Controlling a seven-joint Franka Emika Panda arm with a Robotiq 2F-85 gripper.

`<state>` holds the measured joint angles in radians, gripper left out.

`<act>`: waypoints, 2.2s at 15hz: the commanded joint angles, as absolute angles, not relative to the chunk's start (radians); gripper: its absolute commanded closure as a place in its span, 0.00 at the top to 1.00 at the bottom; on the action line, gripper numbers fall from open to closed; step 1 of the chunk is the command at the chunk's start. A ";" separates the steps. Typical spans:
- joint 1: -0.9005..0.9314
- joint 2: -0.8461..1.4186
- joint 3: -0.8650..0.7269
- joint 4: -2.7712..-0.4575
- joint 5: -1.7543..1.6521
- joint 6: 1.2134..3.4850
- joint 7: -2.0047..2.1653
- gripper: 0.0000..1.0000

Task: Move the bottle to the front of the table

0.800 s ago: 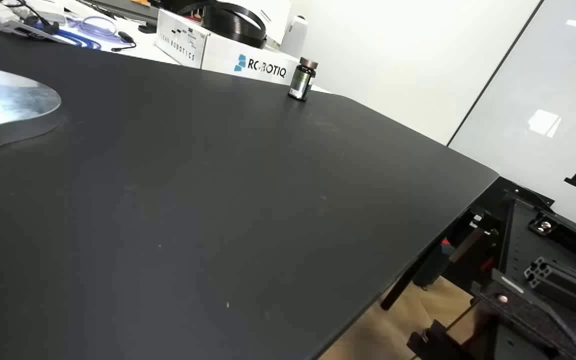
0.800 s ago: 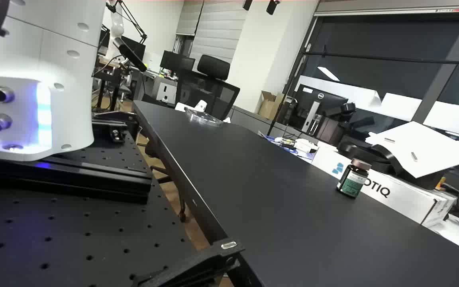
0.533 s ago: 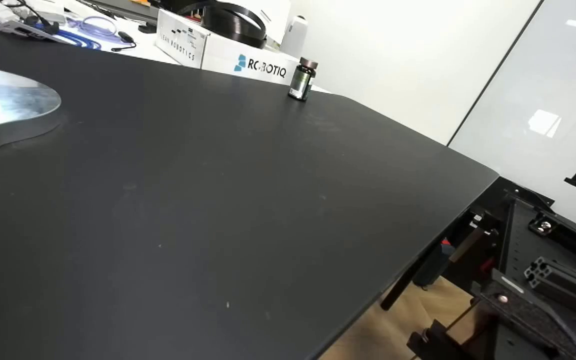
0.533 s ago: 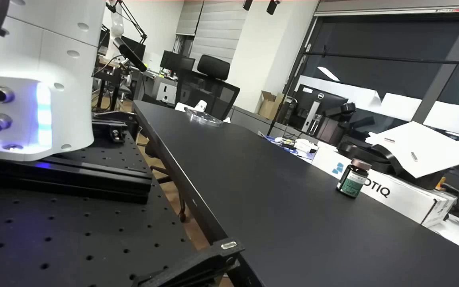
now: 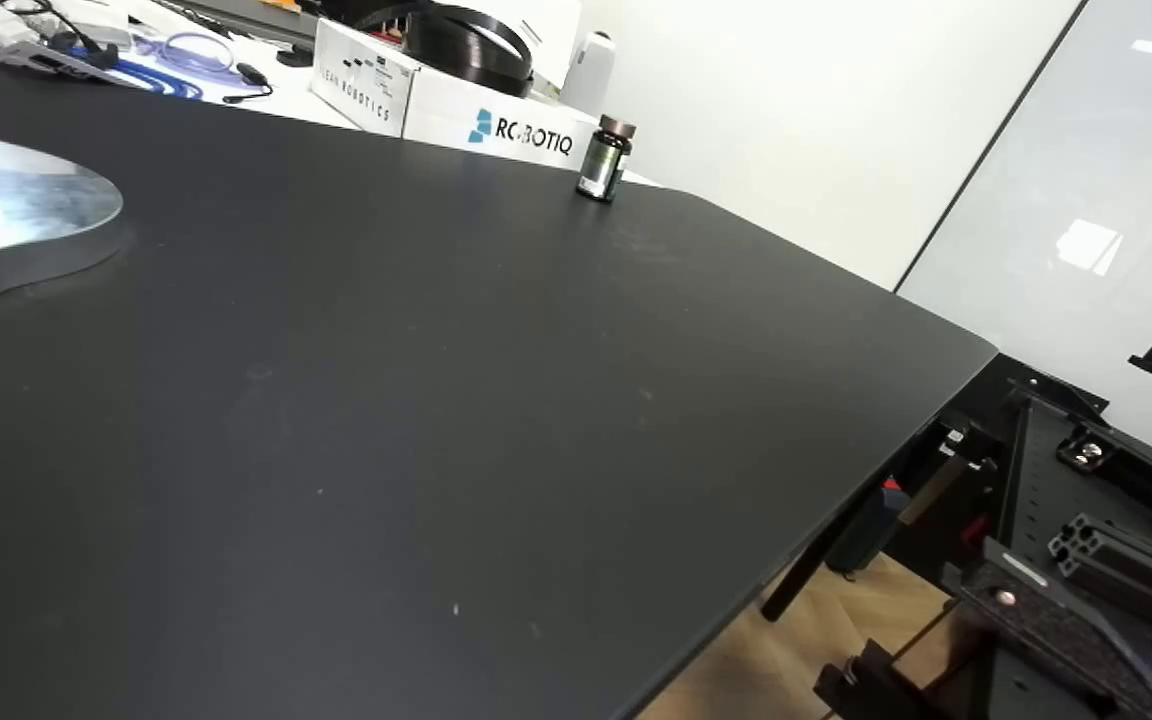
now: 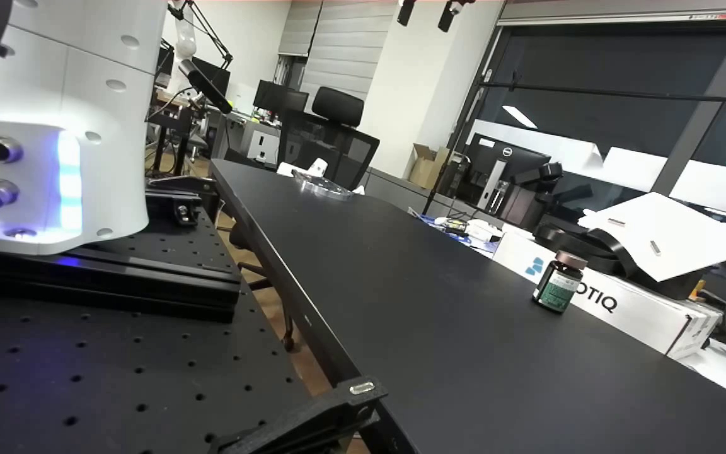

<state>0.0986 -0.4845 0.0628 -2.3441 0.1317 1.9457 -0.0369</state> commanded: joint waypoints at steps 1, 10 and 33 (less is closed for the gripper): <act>0.018 -0.334 0.005 -2.267 0.036 2.045 -0.073 1.00; -0.098 -0.104 -0.093 -2.114 -0.034 2.195 -0.065 1.00; -0.151 0.649 -0.096 -1.303 0.006 2.142 -0.038 1.00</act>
<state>-0.1450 0.4906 -0.1183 -1.4999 -0.0166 2.1875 -0.0580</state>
